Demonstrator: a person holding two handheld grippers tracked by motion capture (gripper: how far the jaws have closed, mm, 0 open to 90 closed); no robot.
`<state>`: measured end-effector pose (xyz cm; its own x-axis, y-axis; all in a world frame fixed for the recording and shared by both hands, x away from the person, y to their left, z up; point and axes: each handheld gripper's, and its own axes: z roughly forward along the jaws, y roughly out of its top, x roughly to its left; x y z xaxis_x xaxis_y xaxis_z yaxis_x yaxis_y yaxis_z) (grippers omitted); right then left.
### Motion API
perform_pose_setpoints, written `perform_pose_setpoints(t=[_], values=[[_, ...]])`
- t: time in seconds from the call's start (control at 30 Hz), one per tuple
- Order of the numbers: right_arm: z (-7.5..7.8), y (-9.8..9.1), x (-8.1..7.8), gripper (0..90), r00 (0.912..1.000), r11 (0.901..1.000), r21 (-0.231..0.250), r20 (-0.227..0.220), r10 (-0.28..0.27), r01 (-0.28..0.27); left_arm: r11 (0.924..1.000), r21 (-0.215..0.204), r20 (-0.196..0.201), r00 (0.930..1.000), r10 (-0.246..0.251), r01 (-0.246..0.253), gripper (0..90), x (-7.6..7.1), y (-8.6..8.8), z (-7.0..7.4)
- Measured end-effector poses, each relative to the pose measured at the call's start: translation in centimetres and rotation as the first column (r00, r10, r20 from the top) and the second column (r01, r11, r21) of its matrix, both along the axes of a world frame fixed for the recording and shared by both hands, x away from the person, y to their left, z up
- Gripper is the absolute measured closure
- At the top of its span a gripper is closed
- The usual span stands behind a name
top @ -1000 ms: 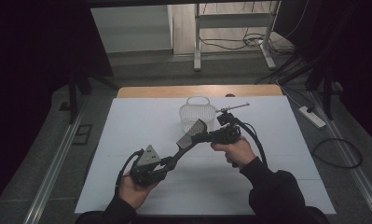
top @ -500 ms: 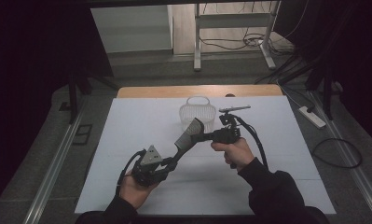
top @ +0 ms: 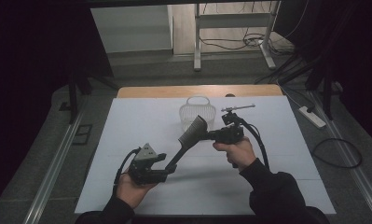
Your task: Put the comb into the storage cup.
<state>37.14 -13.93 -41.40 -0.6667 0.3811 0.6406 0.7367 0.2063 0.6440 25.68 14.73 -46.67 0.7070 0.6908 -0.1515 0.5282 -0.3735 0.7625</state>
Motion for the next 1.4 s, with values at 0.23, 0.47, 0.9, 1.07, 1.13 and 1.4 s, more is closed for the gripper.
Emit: perform_pose_setpoints(t=[0.23,0.47,0.9,1.07,1.13,1.4], values=[[0.1,-0.1,-0.1,83.6,0.9994,0.9999,-0.013,0.034,0.003,-0.003,0.9995,-0.023,-0.022,0.9995,0.022,-0.022,20.5,0.2,0.6,-0.2],[0.3,-0.3,-0.1,83.5,0.998,0.9997,-0.023,0.062,-0.012,0.013,0.9981,-0.037,-0.065,0.9968,0.047,-0.049,10.9,0.5,1.4,-0.3],[0.6,-0.9,0.0,83.6,0.9951,0.9987,-0.032,0.092,-0.036,0.039,0.9962,-0.028,-0.066,0.9946,0.08,-0.082,0.9,0.5,2.3,-0.4],[0.8,-1.2,0.1,83.5,0.9938,0.9981,-0.04,0.103,-0.043,0.047,0.9944,-0.035,-0.068,0.9929,0.097,-0.1,0.0,0.3,3.0,-0.2],[0.8,-1.3,0.1,83.5,0.9933,0.9978,-0.039,0.105,-0.049,0.053,0.9924,-0.045,-0.063,0.9917,0.112,-0.115,0.0,0.2,3.3,0.0],[1.1,-1.7,0.2,83.5,0.9924,0.9973,-0.029,0.105,-0.064,0.068,0.9856,-0.041,-0.054,0.9854,0.162,-0.164,0.0,-0.4,4.4,0.3]])
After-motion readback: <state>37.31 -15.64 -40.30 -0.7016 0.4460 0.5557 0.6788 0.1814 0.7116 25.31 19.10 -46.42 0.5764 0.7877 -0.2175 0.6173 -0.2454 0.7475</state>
